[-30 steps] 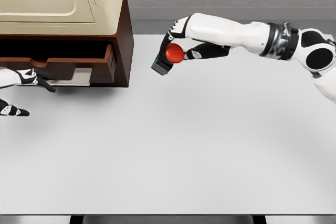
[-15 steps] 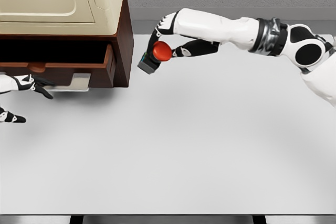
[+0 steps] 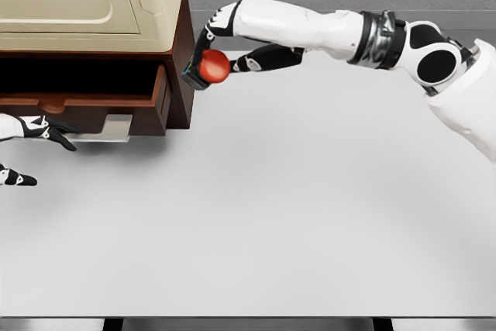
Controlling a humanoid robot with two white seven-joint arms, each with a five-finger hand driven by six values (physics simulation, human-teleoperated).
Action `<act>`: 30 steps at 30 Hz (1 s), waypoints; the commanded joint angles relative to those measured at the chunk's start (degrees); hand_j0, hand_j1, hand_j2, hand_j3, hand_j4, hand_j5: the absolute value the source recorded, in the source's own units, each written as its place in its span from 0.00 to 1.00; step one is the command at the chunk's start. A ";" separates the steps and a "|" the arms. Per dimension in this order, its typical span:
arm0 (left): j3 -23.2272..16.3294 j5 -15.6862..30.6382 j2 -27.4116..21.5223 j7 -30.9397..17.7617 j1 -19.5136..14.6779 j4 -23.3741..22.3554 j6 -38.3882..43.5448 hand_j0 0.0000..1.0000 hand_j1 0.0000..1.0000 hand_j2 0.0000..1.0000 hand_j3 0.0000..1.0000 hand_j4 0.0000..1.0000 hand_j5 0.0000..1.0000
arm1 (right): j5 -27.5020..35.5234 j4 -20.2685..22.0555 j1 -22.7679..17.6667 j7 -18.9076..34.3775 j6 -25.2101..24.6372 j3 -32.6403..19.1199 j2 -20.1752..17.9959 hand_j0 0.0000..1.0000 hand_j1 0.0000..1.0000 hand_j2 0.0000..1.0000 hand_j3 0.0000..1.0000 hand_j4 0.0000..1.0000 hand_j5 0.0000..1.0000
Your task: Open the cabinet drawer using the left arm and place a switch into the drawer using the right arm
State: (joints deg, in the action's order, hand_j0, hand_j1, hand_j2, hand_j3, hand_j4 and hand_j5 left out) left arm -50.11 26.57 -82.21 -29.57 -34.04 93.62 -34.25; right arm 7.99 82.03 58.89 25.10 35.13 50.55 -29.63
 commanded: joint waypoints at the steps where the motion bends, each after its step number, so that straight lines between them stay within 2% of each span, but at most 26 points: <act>1: -0.43 -0.56 -0.15 -0.57 0.03 0.60 -0.75 0.78 0.78 0.78 0.78 0.78 0.78 | 0.44 -0.64 0.00 0.04 -0.13 -0.01 0.89 0.53 0.53 0.53 0.53 0.53 0.53; 11: 0.63 -0.20 -1.29 -0.22 0.12 0.60 -0.75 0.79 0.79 0.79 0.79 0.79 0.79 | 0.36 -2.66 2.20 0.30 -0.13 0.43 5.46 0.53 0.53 0.53 0.53 0.53 0.53; 15: 1.68 -0.29 -1.38 0.57 0.29 0.42 -0.75 0.82 0.82 0.82 0.82 0.82 0.82 | 0.36 -3.80 2.55 0.30 -0.13 0.43 6.43 0.53 0.53 0.53 0.53 0.53 0.53; 19: 2.39 -0.20 -1.38 0.74 0.29 0.25 -0.75 0.82 0.82 0.82 0.82 0.82 0.82 | 0.36 -6.17 3.34 0.92 -0.13 0.60 8.80 0.54 0.54 0.54 0.54 0.54 0.54; 24: 2.39 0.32 -2.43 0.66 0.29 0.69 -0.75 0.76 0.76 0.76 0.76 0.76 0.76 | 0.27 -10.13 4.66 1.62 -0.13 1.57 11.70 0.54 0.54 0.54 0.54 0.54 0.54; 30: 2.56 1.99 -6.74 0.66 0.21 3.41 -0.75 0.76 0.76 0.76 0.76 0.76 0.76 | 0.27 -14.08 5.54 2.06 -0.13 1.66 13.81 0.54 0.54 0.54 0.54 0.54 0.54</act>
State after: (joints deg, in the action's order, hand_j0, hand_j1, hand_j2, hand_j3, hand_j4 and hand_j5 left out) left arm -47.71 27.42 -87.62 -28.93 -33.84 96.20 -35.13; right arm 7.70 69.11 64.77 27.06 35.21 52.21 -16.51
